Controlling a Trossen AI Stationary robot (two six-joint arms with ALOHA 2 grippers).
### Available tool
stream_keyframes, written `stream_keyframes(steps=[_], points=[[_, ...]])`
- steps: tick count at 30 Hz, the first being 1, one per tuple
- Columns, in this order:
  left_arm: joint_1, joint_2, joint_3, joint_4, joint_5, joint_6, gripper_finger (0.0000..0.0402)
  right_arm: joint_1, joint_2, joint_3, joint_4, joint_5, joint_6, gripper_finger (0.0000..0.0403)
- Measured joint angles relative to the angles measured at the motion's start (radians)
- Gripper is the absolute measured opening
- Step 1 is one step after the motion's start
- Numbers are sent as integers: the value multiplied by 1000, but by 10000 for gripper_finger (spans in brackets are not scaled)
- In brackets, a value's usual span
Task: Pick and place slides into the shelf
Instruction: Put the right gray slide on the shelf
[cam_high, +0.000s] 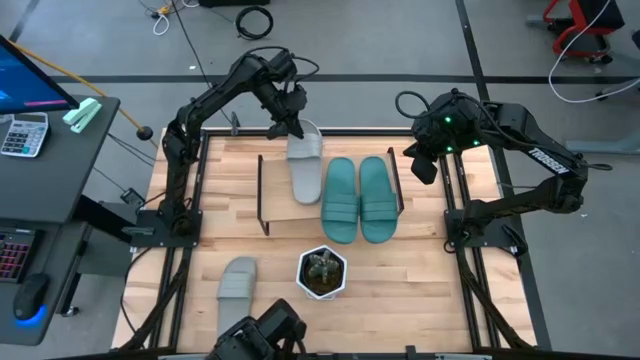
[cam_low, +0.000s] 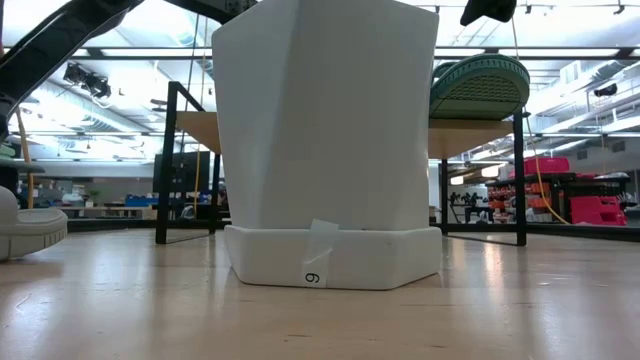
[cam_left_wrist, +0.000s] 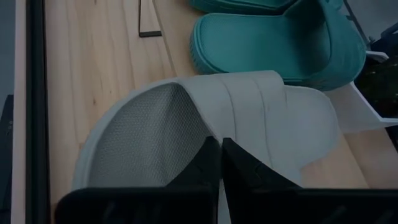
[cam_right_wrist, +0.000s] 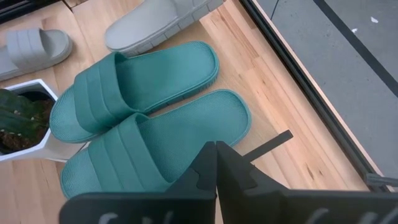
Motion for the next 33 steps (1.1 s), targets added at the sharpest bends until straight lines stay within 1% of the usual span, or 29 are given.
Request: stream_keyframes(steps=[3, 5, 9, 13, 33], points=[[0, 0, 0, -12, 18, 6, 6, 0, 0, 0, 0, 0, -1, 3], [1, 6, 0, -25, 53, 6, 6, 0, 0, 0, 0, 0, -1, 4], [4, 19, 0, -82, 86, 37, 6, 0, 0, 0, 0, 0, -1, 2], [3, 26, 0, -106, 90, 40, 6, 0, 0, 0, 0, -1, -1, 3], [-7, 26, 0, -23, 81, 31, 6, 0, 0, 0, 0, 1, -4, 2]])
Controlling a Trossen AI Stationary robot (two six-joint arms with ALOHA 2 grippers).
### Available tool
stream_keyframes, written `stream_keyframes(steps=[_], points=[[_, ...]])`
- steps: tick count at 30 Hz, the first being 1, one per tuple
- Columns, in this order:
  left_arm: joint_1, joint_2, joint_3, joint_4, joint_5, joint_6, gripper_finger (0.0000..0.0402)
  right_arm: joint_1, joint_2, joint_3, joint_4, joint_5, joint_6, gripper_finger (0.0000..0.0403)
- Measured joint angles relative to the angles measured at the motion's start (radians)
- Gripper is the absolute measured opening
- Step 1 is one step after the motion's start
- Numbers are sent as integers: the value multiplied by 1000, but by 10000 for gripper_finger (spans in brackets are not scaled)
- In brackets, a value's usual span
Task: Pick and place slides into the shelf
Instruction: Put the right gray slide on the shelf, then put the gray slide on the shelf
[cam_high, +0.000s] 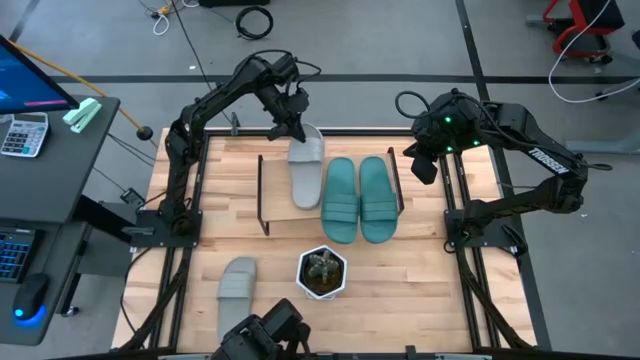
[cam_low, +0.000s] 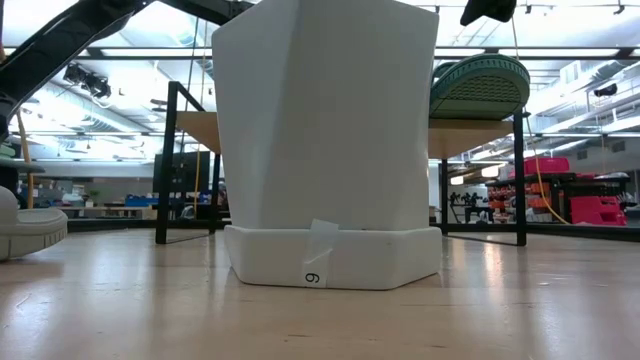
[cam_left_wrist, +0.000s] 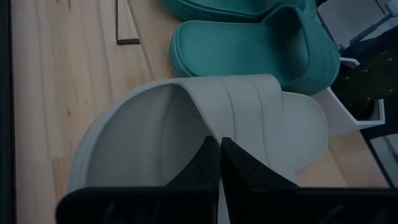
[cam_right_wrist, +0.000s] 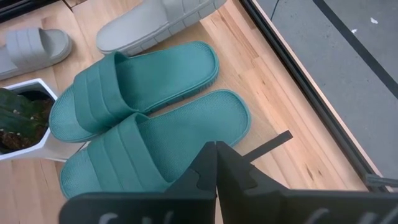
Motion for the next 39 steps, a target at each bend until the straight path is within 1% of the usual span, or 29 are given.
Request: stream_keyframes(steps=[7, 13, 23, 30, 39], points=[[2, 28, 0, 3, -24, -19, 7, 0, 0, 0, 0, 0, 2, 4], [-1, 57, 0, 8, -25, -21, 5, 0, 0, 0, 0, 0, 3, 3], [-4, 60, 0, 29, -25, -32, 8, 0, 0, 0, 0, 0, 2, 3], [-4, 60, 0, 35, -27, -77, 51, -1, 0, 0, 0, 0, 1, 4], [-3, 60, 0, 42, -29, -113, 91, -1, 0, 0, 0, 0, 5, 5]])
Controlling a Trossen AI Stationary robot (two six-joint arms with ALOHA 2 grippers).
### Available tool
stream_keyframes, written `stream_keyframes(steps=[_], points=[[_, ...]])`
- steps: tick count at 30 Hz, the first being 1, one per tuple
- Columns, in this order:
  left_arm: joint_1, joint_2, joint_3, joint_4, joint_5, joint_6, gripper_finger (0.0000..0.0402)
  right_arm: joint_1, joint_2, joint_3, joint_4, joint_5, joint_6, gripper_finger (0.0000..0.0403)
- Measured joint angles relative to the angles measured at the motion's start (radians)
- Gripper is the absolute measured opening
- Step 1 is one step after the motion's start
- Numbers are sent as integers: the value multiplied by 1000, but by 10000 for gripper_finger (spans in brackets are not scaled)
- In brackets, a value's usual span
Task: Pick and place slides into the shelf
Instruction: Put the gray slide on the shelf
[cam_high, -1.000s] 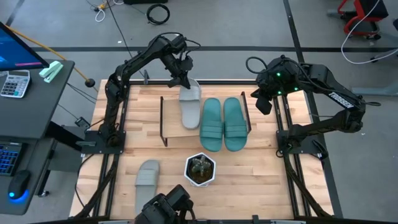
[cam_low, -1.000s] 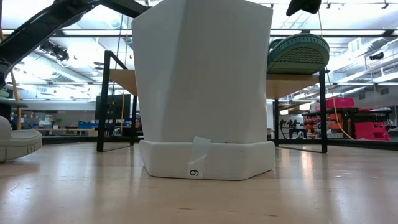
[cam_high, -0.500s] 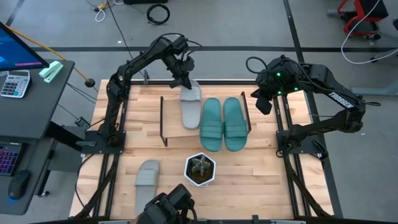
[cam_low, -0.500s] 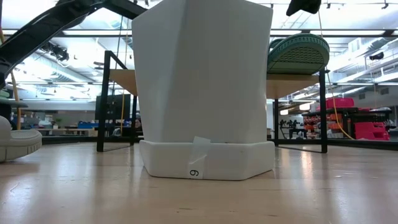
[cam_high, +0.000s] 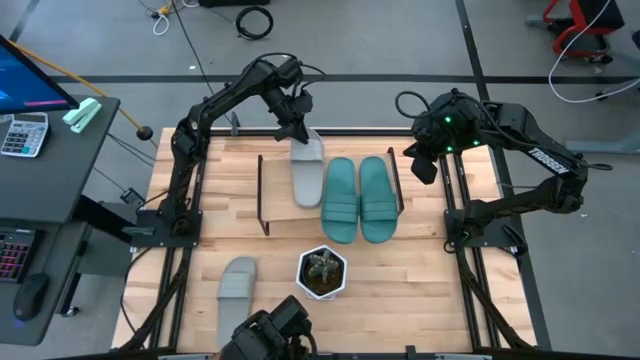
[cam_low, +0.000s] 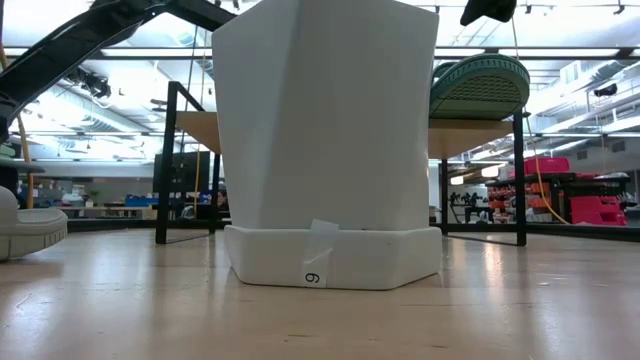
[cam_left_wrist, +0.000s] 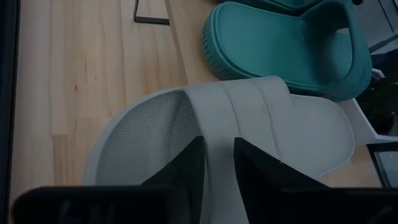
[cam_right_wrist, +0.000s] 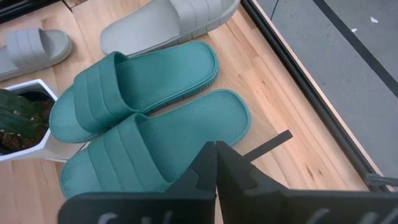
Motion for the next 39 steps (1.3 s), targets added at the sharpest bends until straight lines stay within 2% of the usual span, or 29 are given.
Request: stream_keyframes(steps=[13, 19, 25, 33, 39], points=[[0, 0, 0, 26, -9, -53, 182, 0, 0, 0, 0, 0, 2, 4], [2, 0, 0, 34, -24, -73, 210, 0, 0, 0, 0, 0, 2, 4], [24, -7, 27, 13, -59, -93, 208, 0, 0, 0, 0, 0, 2, 4], [41, -10, 134, -103, -264, -127, 192, 0, 0, 0, 0, 0, 1, 6], [16, -20, 139, -183, -378, -177, 183, 0, 0, 0, 0, 0, -7, 3]])
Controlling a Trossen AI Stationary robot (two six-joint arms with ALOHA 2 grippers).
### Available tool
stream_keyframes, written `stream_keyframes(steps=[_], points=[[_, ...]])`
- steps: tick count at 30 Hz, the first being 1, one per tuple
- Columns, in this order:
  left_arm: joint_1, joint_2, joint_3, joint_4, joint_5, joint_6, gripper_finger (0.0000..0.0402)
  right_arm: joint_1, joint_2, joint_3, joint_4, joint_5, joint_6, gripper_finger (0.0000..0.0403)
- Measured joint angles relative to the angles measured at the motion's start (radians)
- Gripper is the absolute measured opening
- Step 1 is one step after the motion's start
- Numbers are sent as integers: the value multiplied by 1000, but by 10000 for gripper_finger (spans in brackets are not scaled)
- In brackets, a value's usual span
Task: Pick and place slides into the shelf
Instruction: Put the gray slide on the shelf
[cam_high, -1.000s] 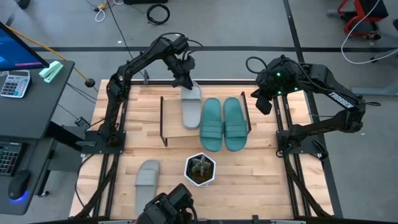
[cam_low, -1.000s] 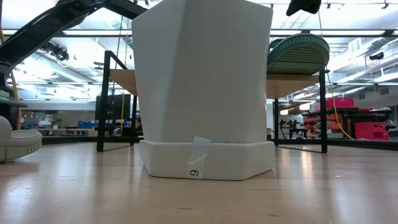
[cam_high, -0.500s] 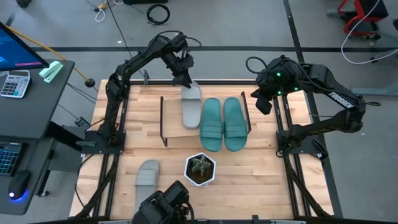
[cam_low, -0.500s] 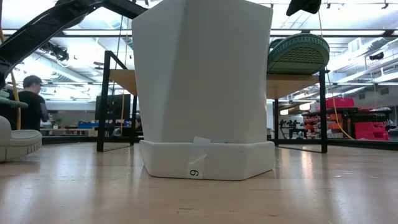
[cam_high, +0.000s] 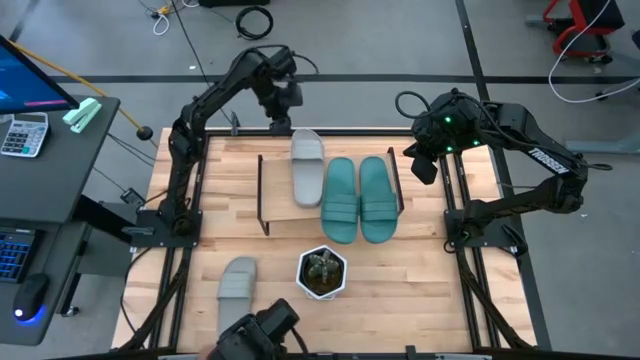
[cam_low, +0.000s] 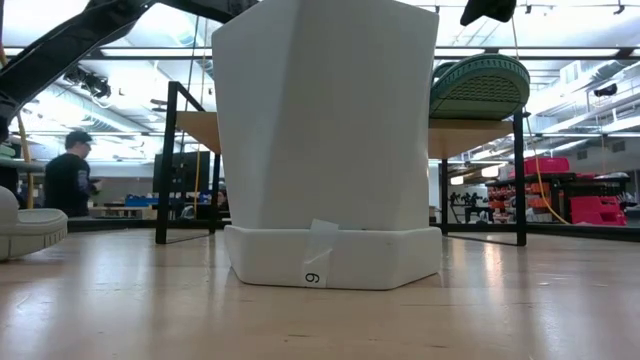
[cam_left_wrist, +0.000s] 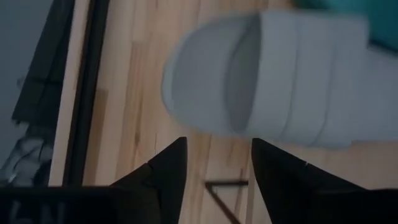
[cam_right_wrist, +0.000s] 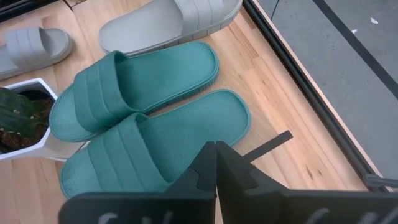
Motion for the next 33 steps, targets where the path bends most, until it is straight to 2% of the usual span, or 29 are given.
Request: stream_keyframes(steps=[4, 7, 17, 23, 33], points=[[-35, 1, -21, -11, -108, -9, 177, 0, 0, 0, 0, 0, -6, 5], [-50, 1, -21, -11, -149, -28, 173, 0, 0, 0, 0, 0, -10, 6], [-72, 1, -21, -11, -180, -100, 172, 0, 0, 0, -1, 0, -21, 6], [-88, 1, -21, -11, -238, -120, 172, 0, 0, 0, -4, -1, -21, 5], [-118, -29, -21, -11, -243, -157, 172, 0, 0, 0, -14, -1, -28, 4]])
